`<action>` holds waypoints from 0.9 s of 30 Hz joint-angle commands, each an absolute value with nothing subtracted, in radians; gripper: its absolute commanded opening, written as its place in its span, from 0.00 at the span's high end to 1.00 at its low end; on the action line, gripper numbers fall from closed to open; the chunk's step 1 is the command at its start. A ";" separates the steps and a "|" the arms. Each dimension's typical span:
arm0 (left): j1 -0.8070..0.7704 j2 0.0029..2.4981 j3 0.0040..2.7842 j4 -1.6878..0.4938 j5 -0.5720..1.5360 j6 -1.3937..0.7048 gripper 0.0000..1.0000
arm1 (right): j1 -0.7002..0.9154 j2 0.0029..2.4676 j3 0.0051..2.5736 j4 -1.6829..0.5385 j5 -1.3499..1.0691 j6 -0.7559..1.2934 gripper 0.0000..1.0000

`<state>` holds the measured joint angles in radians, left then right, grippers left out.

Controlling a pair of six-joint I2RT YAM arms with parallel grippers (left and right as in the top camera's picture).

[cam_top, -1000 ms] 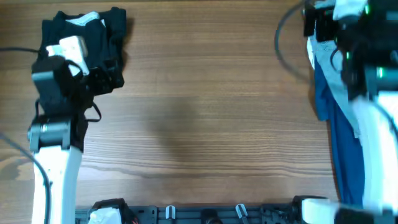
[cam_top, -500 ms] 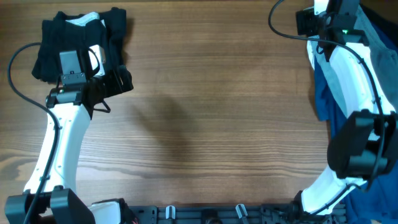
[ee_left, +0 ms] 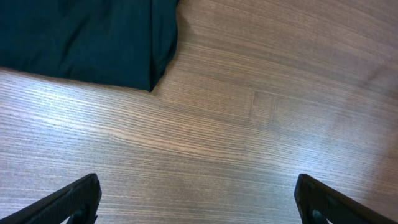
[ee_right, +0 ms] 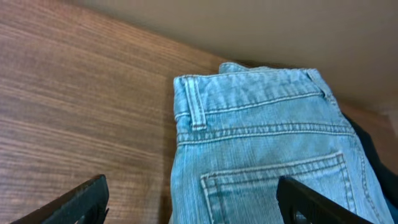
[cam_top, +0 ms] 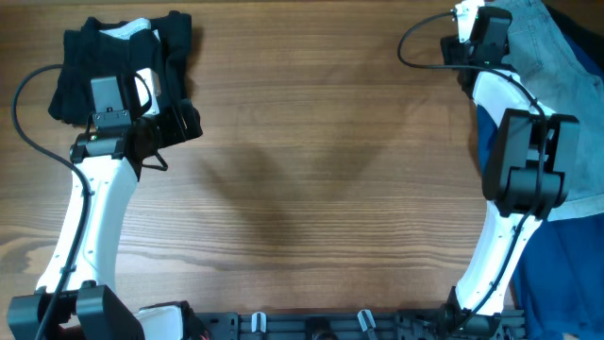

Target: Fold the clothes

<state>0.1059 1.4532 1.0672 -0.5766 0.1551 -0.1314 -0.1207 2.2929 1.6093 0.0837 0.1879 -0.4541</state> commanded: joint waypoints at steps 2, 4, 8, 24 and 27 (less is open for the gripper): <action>0.109 1.459 1.083 -0.573 0.164 -0.120 0.00 | -0.128 2.355 1.624 0.117 0.187 -0.387 0.14; 0.109 1.459 1.083 -0.574 0.164 -0.120 0.00 | -0.133 2.373 1.624 0.118 0.187 -0.363 0.15; 0.109 1.459 1.083 -0.574 0.164 -0.120 0.00 | -0.159 2.383 1.624 0.118 0.226 -0.274 0.16; 0.109 1.459 1.083 -0.577 0.164 -0.120 0.02 | -0.255 2.337 1.624 0.012 0.179 -0.076 0.95; 0.109 1.459 1.083 -0.577 0.164 -0.120 0.03 | -0.255 2.265 1.624 -0.022 0.175 -0.072 0.96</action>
<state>0.1059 1.4532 1.0672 -0.5777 0.1551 -0.1314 -0.2455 2.3363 1.6279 0.0093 0.1608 -0.1036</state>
